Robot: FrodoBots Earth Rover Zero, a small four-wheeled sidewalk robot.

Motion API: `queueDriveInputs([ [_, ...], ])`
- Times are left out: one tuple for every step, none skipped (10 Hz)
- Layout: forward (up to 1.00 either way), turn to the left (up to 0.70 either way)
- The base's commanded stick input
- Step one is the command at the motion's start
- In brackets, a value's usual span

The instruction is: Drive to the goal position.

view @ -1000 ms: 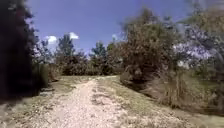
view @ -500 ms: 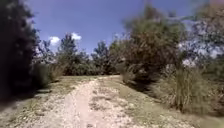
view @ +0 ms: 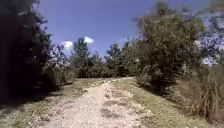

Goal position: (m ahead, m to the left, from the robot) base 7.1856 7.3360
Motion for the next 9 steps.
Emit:
queueDriveInputs([
  [0.5,0.0],
  [0.5,0.0],
  [0.5,0.0],
  [0.5,0.0],
  [0.5,0.0],
  [0.5,0.0],
  [0.5,0.0],
  [0.5,0.0],
  [0.5,0.0],
])
